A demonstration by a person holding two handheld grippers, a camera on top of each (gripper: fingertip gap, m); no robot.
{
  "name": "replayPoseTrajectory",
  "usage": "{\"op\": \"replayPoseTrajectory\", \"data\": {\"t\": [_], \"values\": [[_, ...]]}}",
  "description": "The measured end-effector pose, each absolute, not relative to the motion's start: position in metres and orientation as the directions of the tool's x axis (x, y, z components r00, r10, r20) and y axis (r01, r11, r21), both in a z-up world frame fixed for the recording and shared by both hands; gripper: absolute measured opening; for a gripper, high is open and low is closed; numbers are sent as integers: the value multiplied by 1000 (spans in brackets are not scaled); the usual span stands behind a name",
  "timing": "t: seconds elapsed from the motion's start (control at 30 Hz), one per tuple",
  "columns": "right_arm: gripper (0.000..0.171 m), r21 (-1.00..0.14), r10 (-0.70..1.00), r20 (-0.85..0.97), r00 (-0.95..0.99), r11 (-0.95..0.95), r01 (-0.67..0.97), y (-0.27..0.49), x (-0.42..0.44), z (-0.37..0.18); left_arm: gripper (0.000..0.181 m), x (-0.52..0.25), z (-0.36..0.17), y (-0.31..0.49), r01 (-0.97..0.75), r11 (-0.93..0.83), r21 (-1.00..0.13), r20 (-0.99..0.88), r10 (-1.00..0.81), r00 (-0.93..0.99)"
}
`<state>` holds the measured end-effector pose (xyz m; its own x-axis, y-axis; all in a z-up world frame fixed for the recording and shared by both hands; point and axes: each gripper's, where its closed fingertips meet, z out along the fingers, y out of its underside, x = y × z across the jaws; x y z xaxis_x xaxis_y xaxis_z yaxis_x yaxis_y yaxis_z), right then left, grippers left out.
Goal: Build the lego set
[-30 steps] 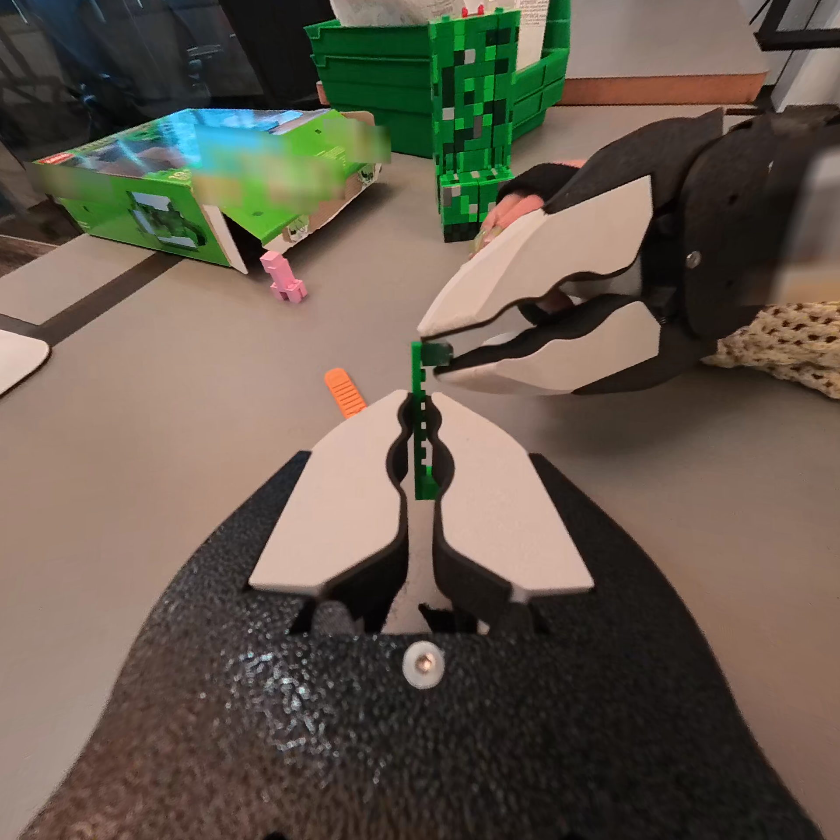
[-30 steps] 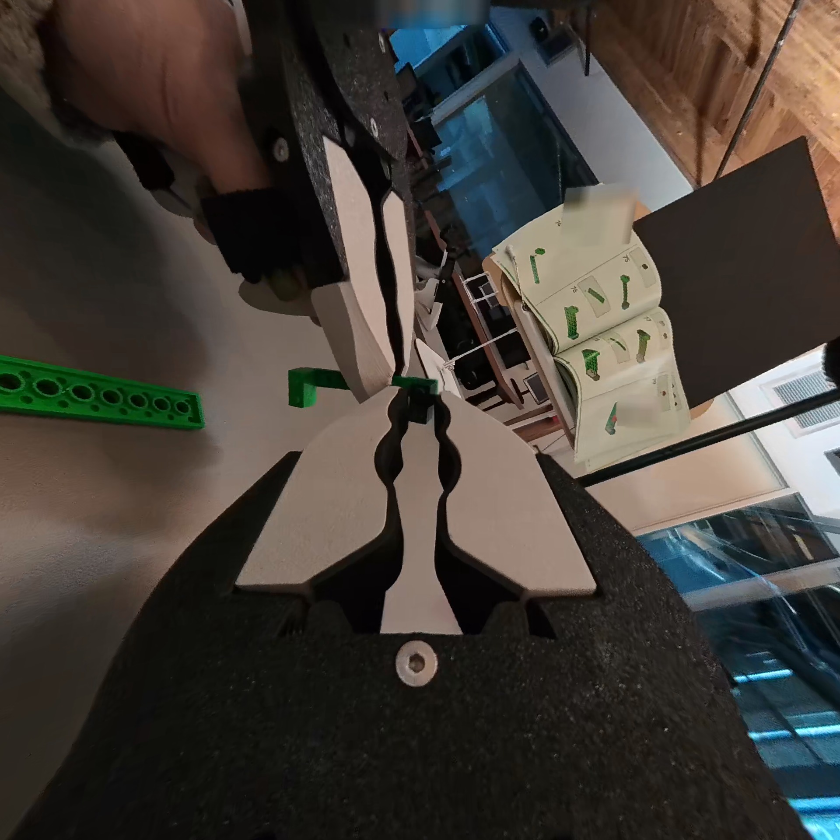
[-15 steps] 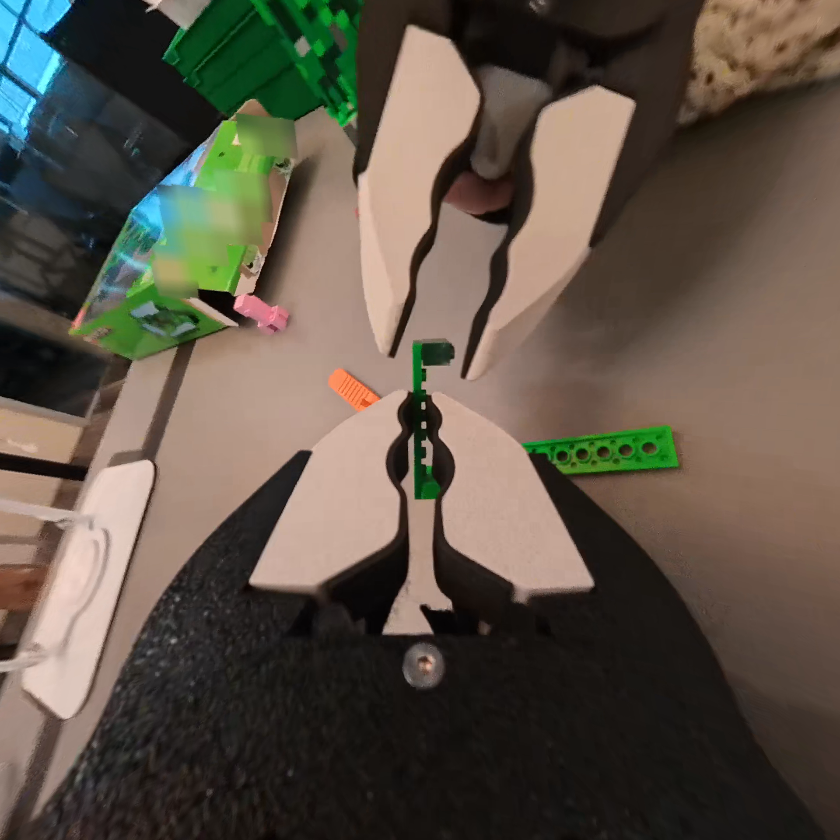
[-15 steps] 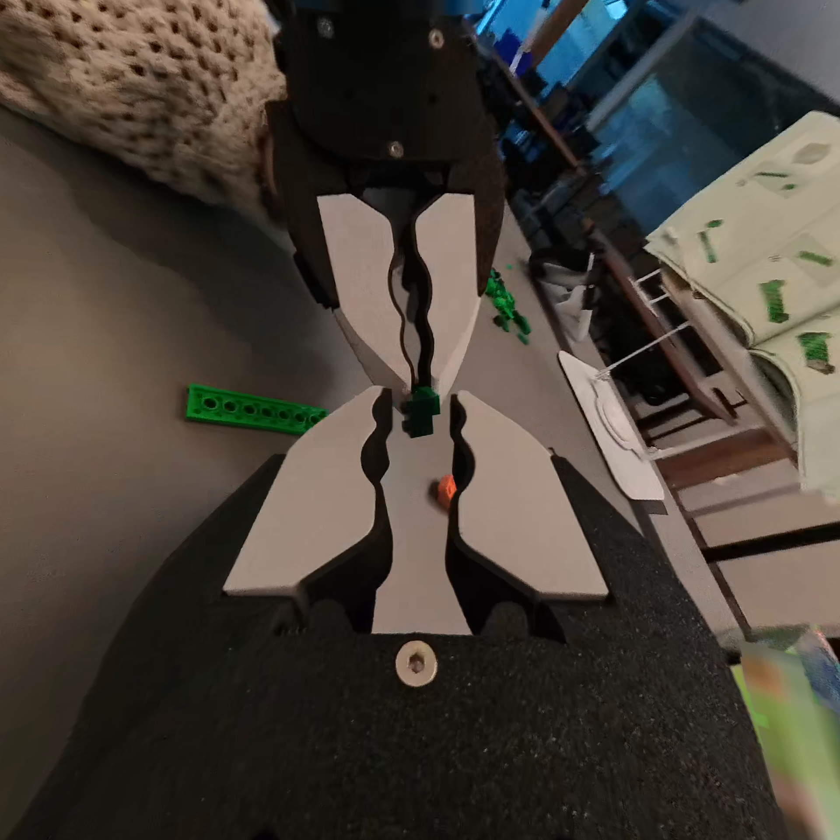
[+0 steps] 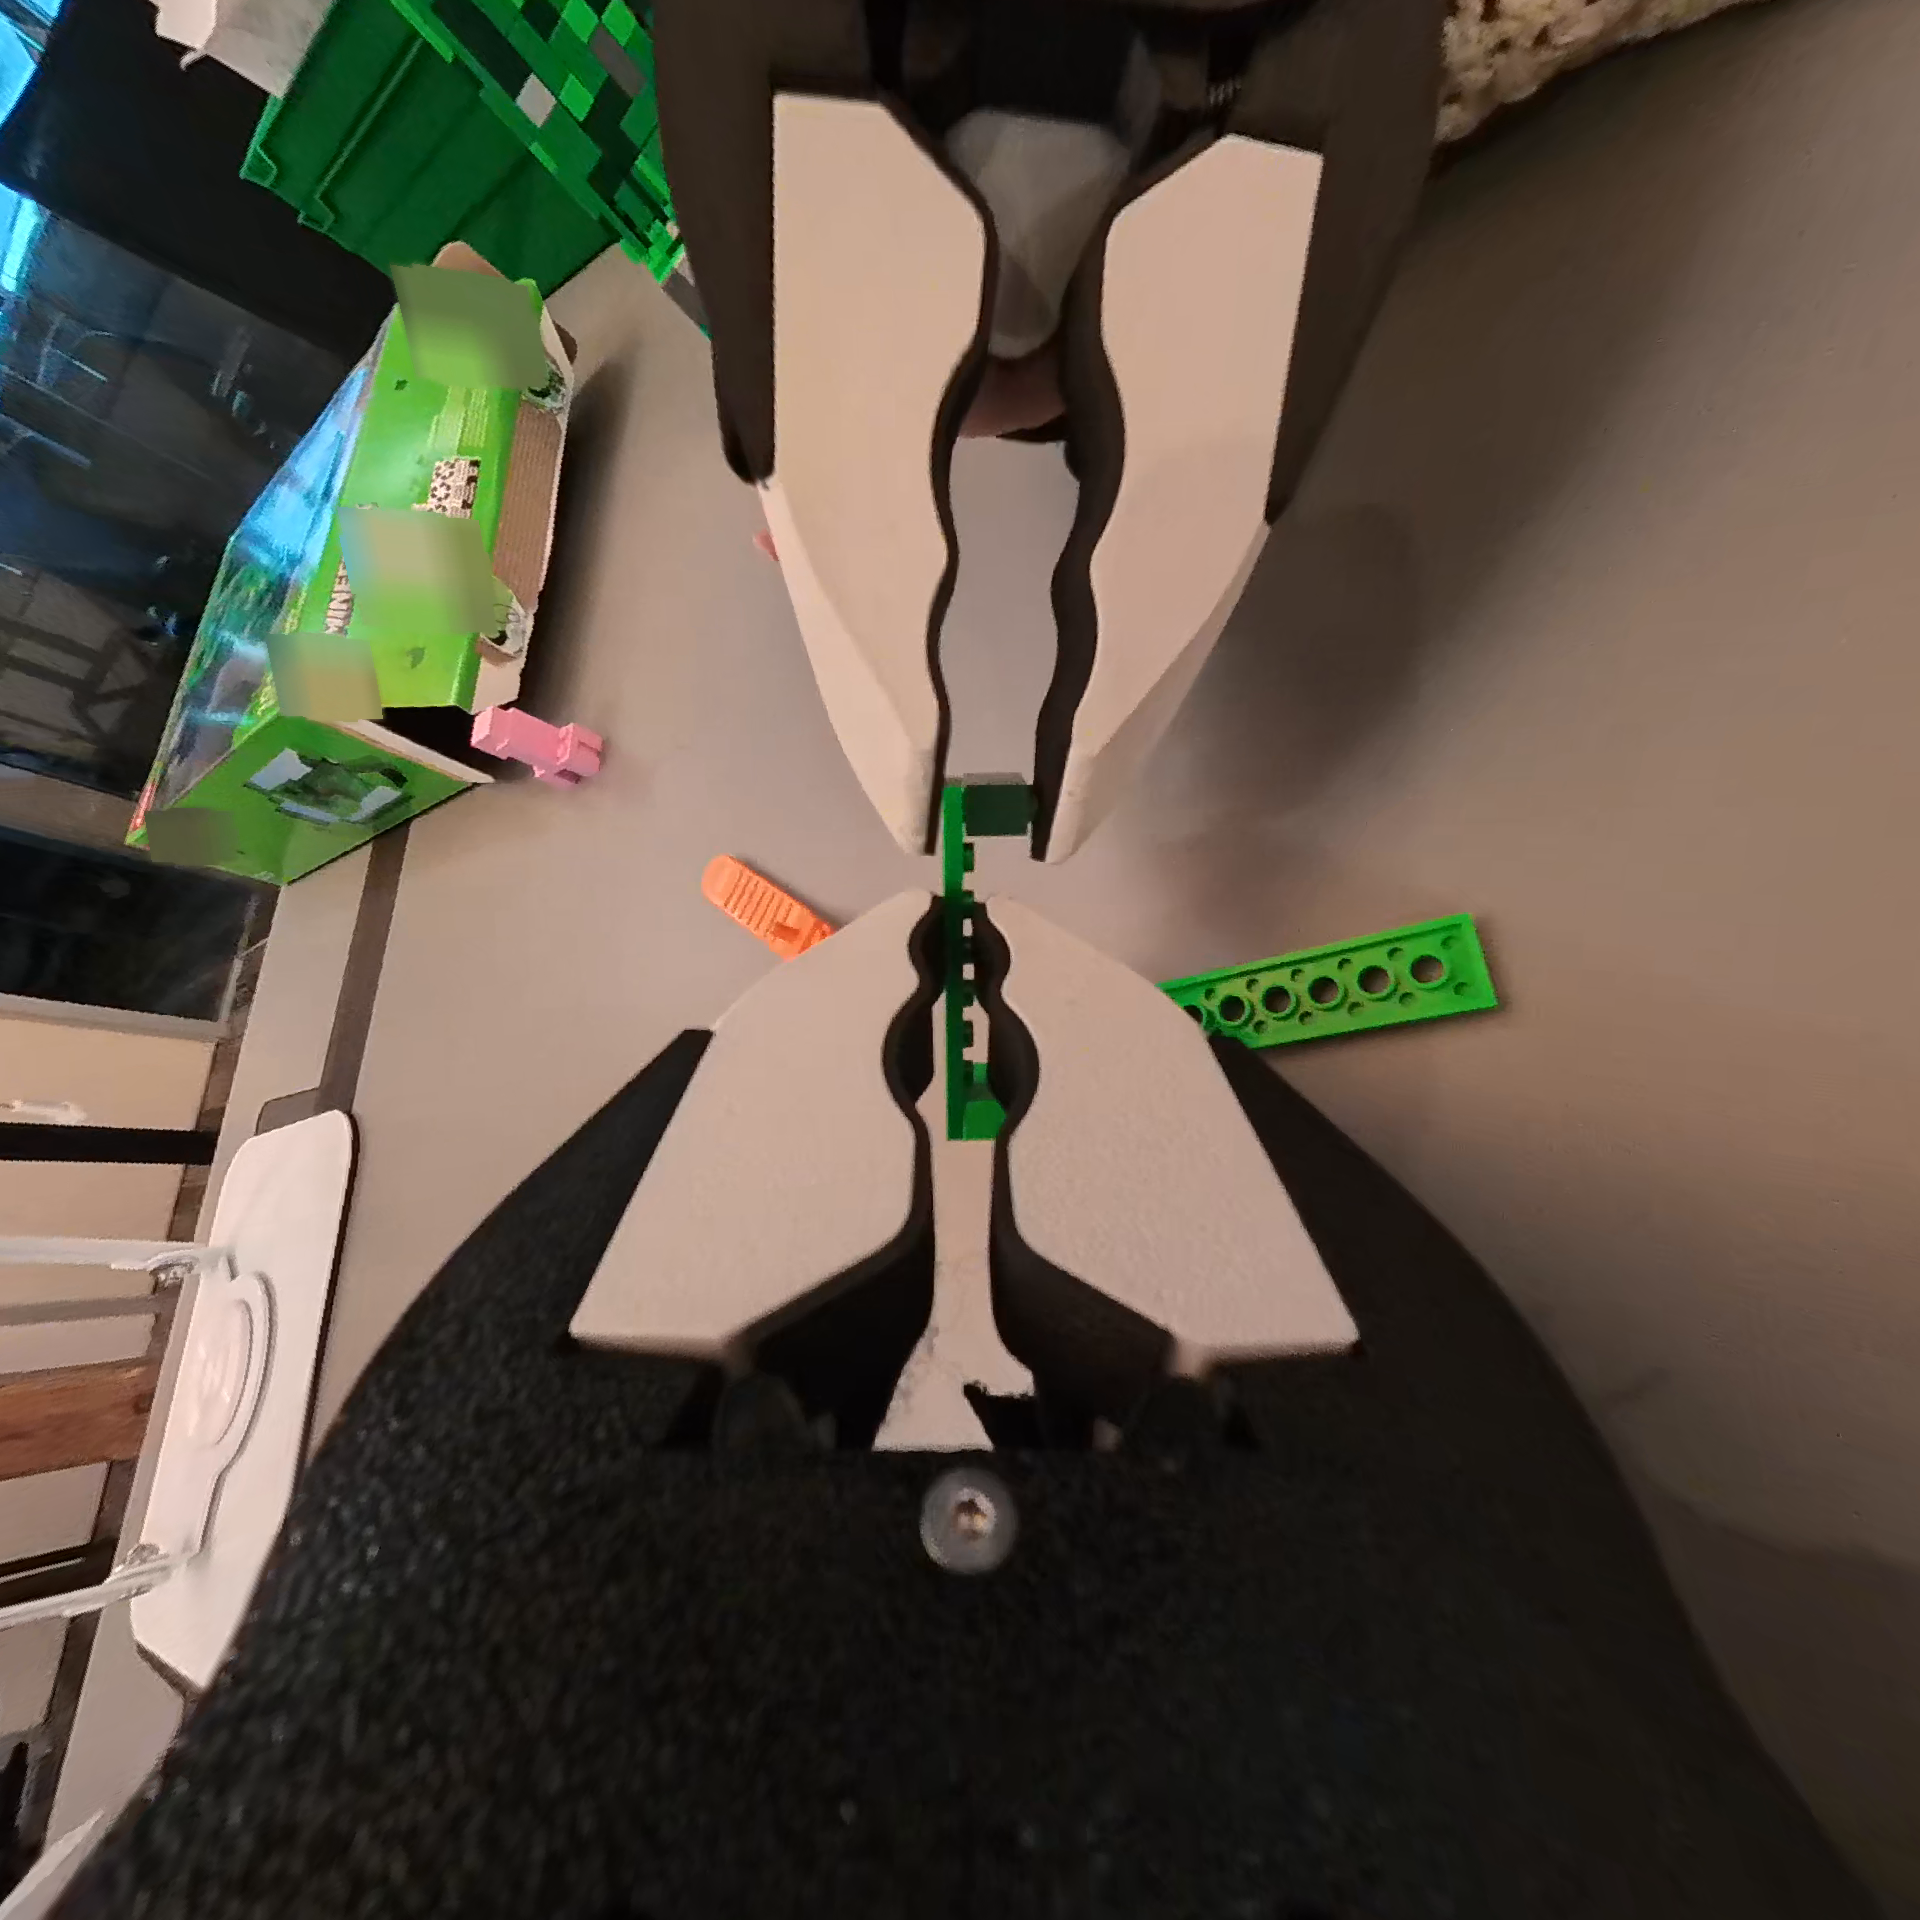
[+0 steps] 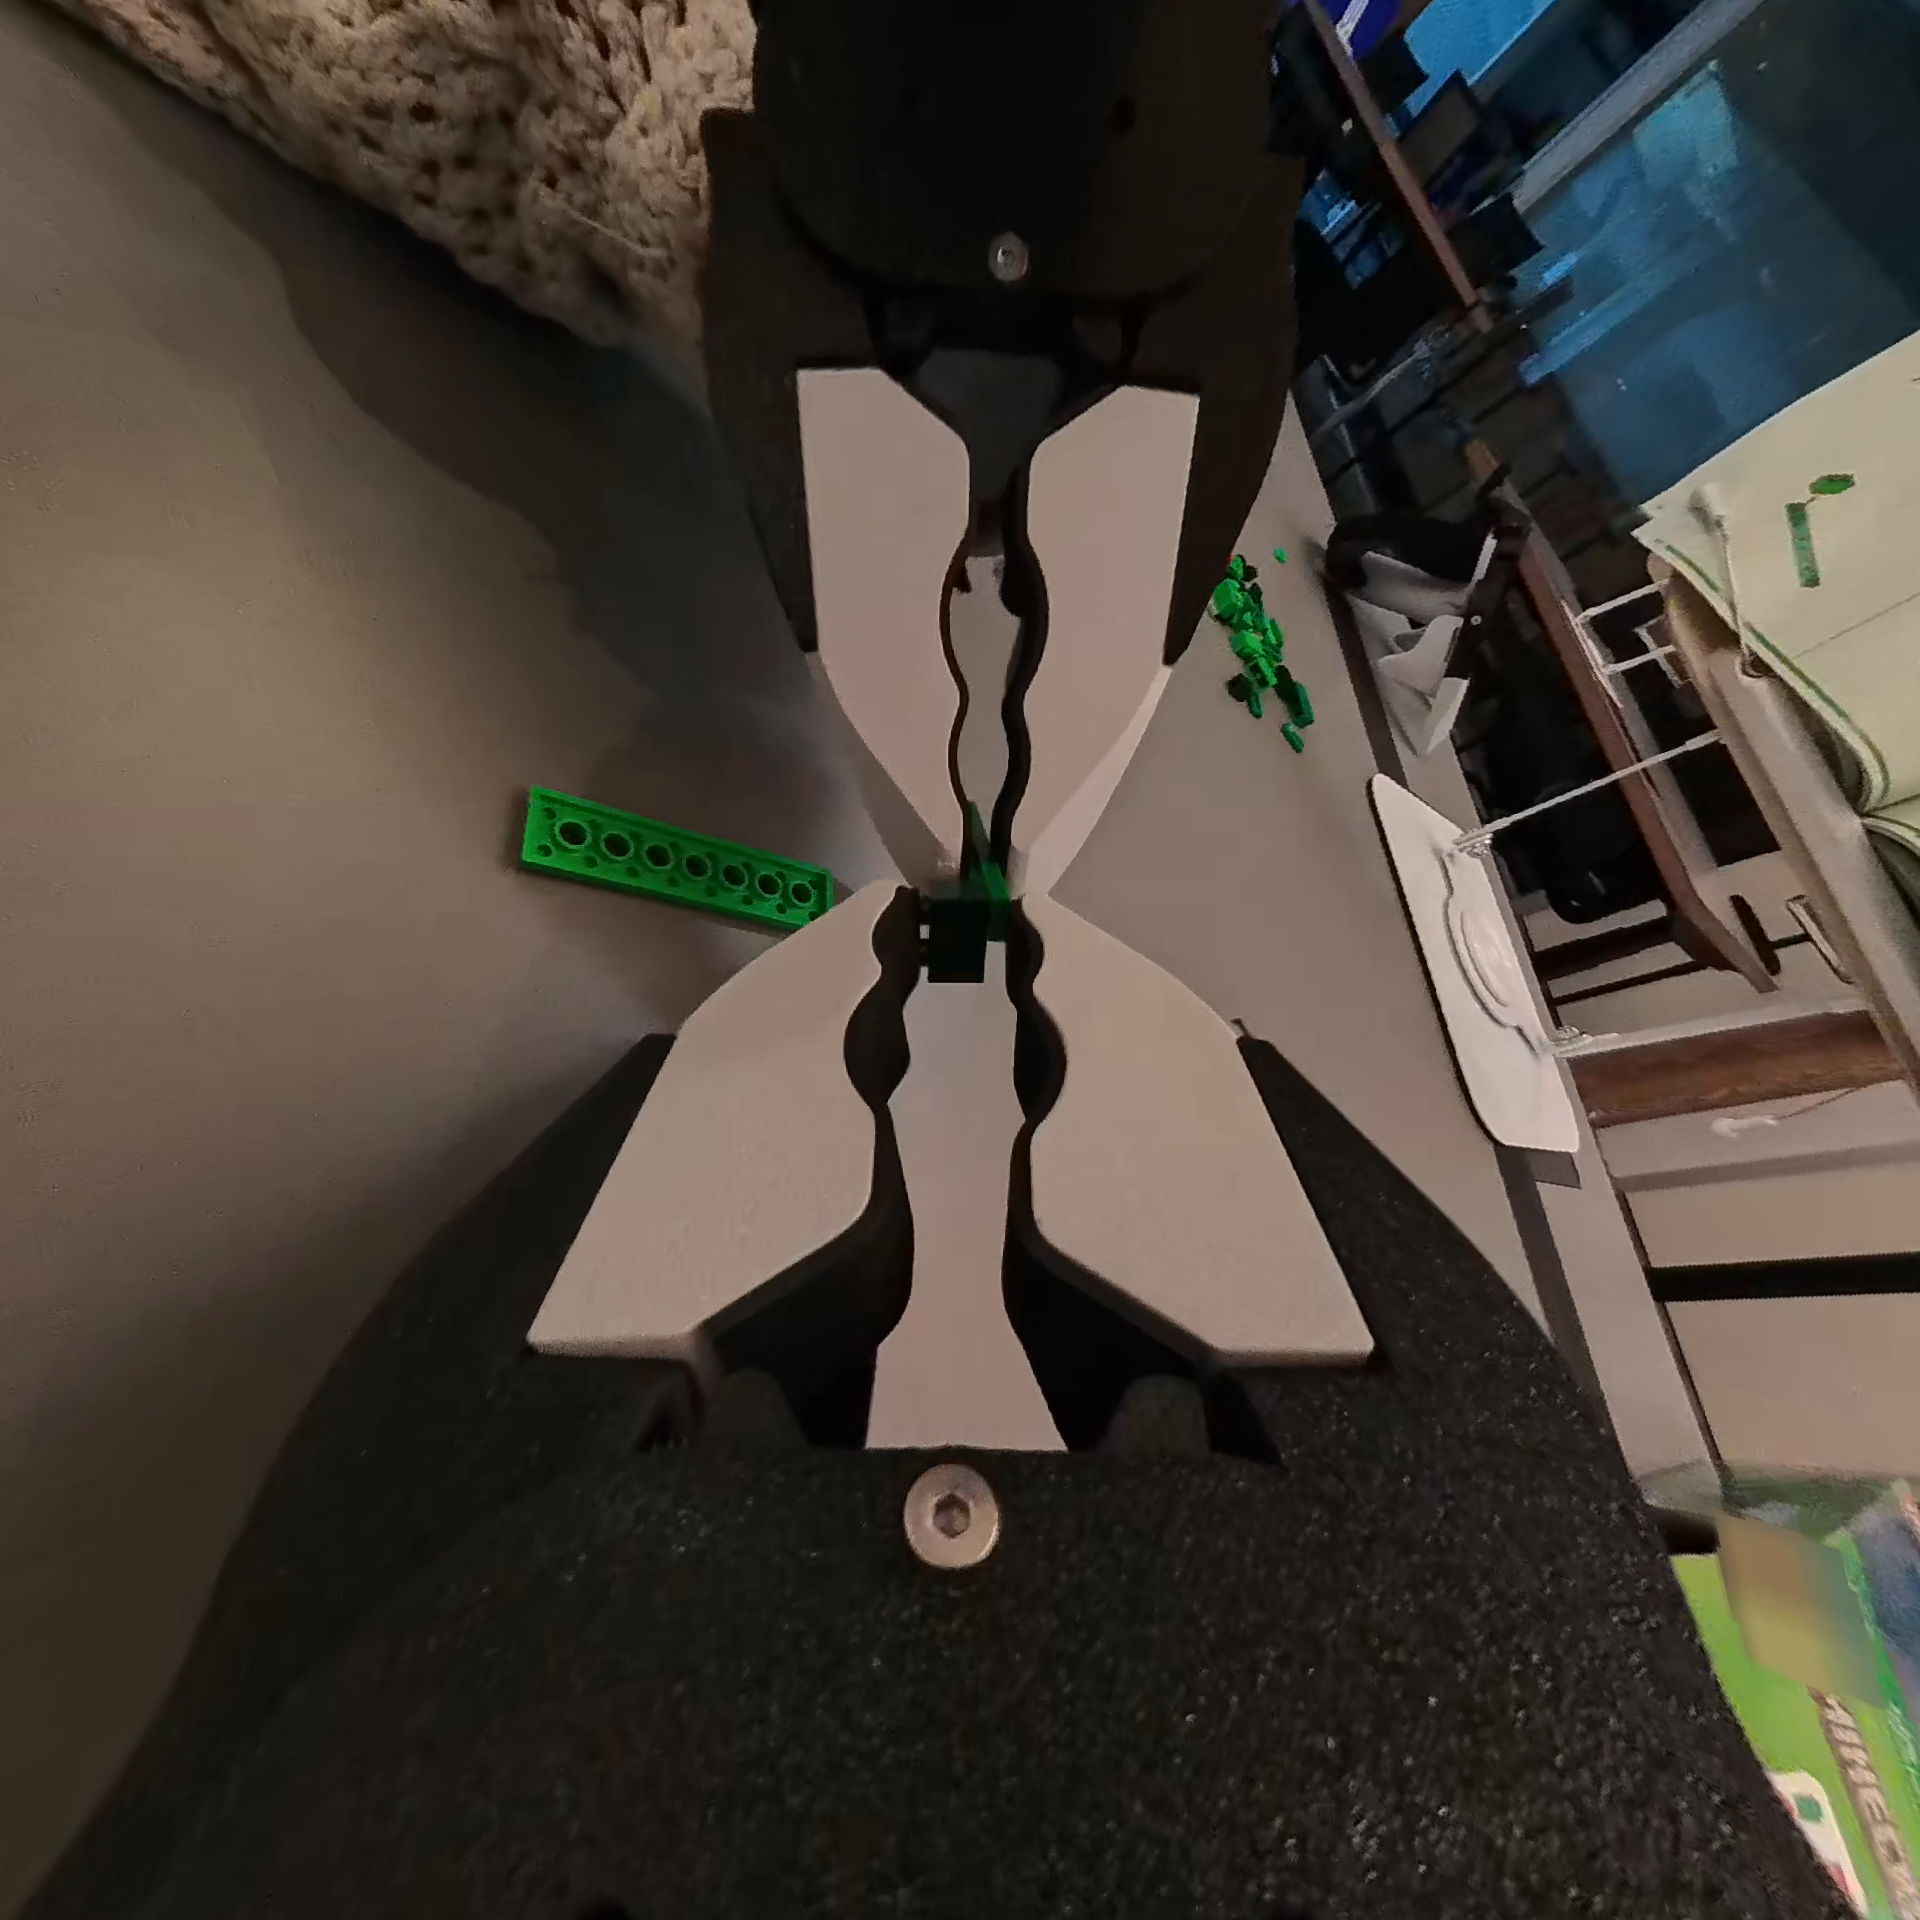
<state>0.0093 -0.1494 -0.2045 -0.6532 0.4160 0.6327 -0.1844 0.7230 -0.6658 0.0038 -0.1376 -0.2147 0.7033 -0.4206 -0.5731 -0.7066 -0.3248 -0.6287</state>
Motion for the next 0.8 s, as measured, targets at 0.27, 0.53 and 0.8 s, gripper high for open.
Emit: {"op": "replayPoseTrajectory", "data": {"t": [0.27,0.53,0.8], "values": [[15,-662,396,608,-688,731,-164,-151,14,-207,4,8,-216,-140,-717,-313,-623,-569,-448,690],[15,-784,554,539,-634,605,-137,-139,5,-185,43,-7,-203,-137,-645,-341,-684,-540,-358,762],[15,-980,664,116,-738,197,24,-120,8,-166,63,-21,-182,-146,-672,-224,-706,-606,-300,737]]}}
